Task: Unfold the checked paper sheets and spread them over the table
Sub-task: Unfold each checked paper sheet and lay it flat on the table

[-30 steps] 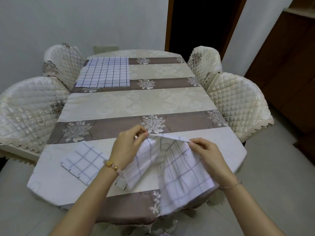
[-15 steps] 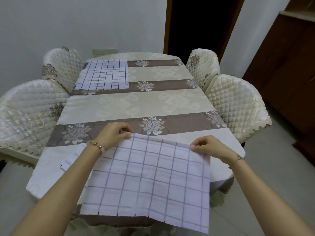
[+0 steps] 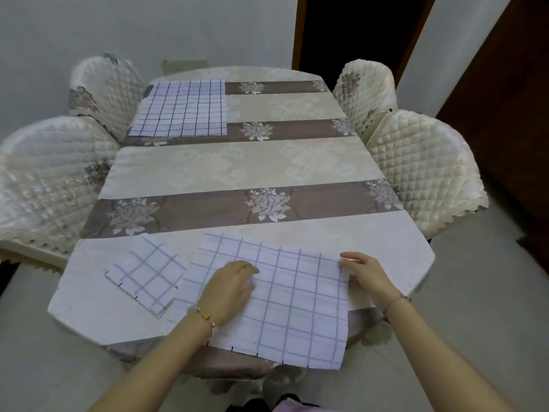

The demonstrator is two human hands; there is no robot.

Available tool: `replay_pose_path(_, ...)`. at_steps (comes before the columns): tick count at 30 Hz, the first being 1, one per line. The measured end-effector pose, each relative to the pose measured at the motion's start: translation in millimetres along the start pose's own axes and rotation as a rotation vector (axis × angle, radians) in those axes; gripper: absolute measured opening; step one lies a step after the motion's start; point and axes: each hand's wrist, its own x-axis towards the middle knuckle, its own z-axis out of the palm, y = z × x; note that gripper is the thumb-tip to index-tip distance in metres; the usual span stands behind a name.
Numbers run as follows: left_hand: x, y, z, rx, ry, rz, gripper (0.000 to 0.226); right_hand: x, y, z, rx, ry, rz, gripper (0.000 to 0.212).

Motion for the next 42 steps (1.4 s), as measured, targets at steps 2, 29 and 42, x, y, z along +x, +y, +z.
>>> replay_pose_path(2, -18, 17, 23, 0.043, -0.145, 0.079, 0.036, -9, 11, 1, 0.052, 0.008, 0.028, 0.012)
replay_pose_path(29, -44, 86, 32, -0.278, -0.286, 0.019, 0.080, -135, 55, 23, 0.194, -0.013, 0.132, 0.017)
replay_pose_path(42, -20, 110, 6, -0.614, -0.029, -0.070, 0.013, -134, 24, 25, 0.238, -0.085, -0.019, 0.017)
